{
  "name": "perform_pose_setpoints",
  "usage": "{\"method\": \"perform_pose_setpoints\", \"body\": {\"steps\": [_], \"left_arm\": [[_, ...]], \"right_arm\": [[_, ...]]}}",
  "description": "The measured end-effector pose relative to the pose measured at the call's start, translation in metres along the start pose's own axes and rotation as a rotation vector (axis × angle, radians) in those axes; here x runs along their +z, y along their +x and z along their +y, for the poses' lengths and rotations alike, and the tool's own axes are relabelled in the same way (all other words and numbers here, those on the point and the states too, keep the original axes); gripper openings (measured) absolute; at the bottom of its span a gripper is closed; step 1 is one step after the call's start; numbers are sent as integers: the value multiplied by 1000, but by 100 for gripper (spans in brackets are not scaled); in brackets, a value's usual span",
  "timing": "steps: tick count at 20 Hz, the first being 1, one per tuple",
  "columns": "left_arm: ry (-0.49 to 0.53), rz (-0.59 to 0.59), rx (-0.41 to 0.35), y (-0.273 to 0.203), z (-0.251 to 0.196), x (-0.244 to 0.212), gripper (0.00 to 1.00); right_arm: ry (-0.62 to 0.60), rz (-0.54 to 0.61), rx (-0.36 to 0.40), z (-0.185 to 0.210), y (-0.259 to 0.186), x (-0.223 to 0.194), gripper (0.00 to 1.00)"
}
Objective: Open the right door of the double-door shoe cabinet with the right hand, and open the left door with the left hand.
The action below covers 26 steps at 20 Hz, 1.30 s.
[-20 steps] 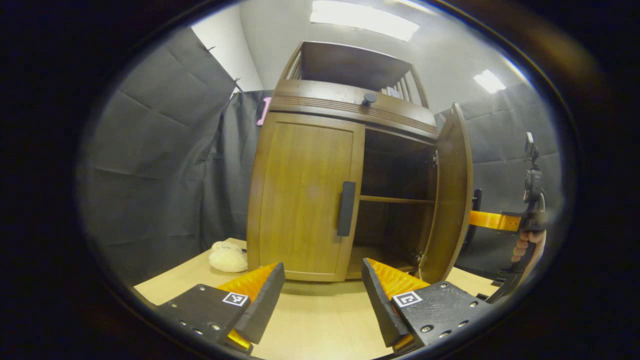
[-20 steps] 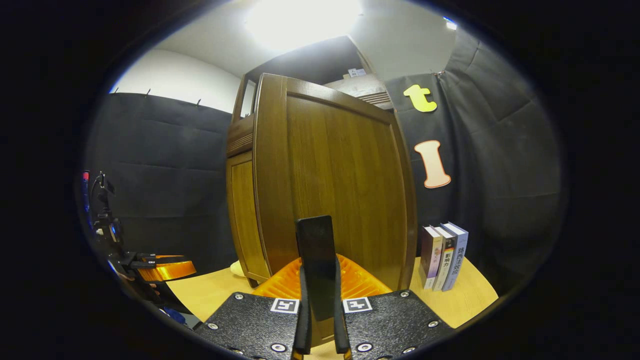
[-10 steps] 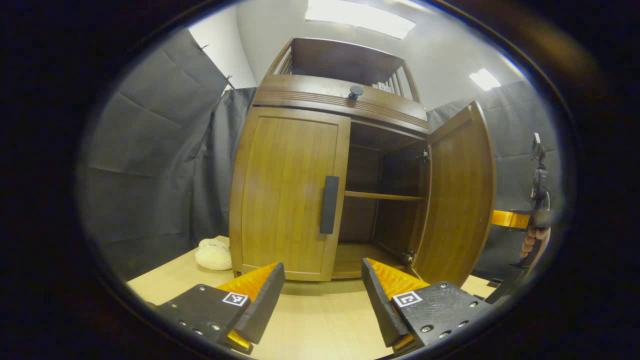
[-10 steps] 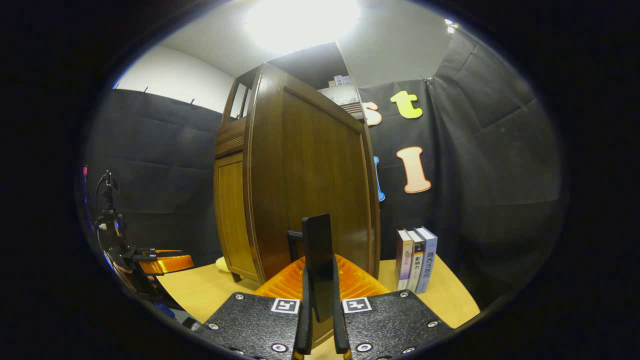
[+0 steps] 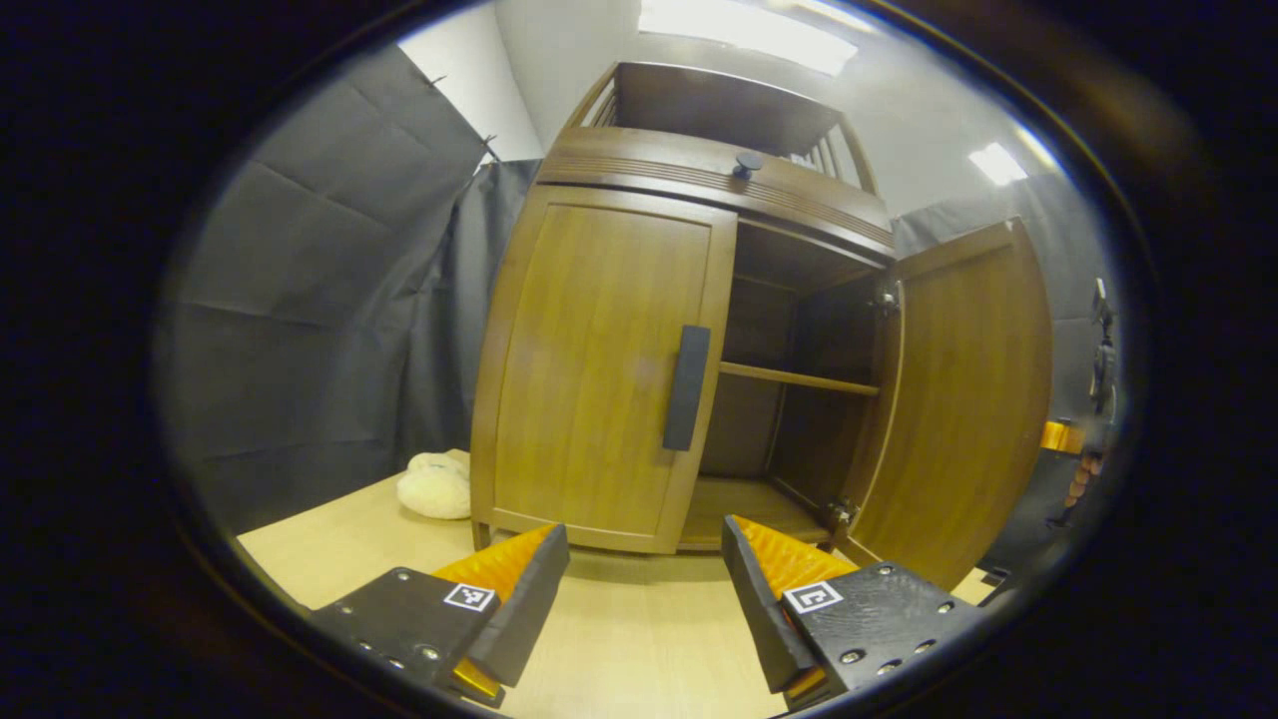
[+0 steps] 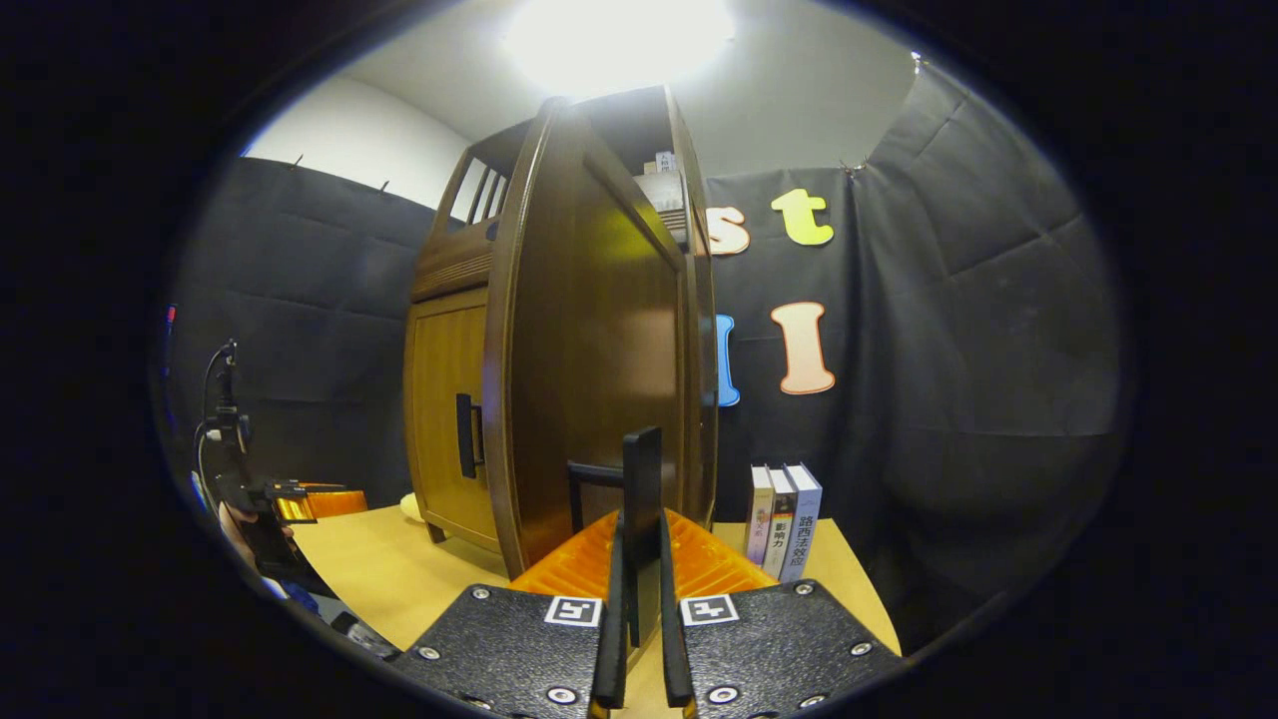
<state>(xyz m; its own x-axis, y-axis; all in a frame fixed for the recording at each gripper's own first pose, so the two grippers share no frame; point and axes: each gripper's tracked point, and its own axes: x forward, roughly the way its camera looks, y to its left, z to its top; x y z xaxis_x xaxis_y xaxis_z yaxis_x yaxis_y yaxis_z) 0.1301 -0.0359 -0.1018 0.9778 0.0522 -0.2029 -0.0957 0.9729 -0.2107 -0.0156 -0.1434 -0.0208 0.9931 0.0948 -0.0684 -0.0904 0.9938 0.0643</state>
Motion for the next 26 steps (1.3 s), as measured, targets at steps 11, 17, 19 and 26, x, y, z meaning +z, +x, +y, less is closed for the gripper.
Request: {"method": "perform_pose_setpoints", "body": {"steps": [11, 17, 19, 26], "left_arm": [[7, 41, -9, 2, 1, -5, 88], [4, 40, -13, 2, 0, -6, 88], [14, 38, -11, 2, 0, -5, 89], [34, -15, 0, 3, 3, 0, 89]], "right_arm": [[71, 29, -10, -34, -13, -13, 11], [88, 33, -80, -33, -46, -4, 11], [47, 5, -121, -27, -63, 11, 11], [88, -33, -4, 54, -74, 32, 10]]}}
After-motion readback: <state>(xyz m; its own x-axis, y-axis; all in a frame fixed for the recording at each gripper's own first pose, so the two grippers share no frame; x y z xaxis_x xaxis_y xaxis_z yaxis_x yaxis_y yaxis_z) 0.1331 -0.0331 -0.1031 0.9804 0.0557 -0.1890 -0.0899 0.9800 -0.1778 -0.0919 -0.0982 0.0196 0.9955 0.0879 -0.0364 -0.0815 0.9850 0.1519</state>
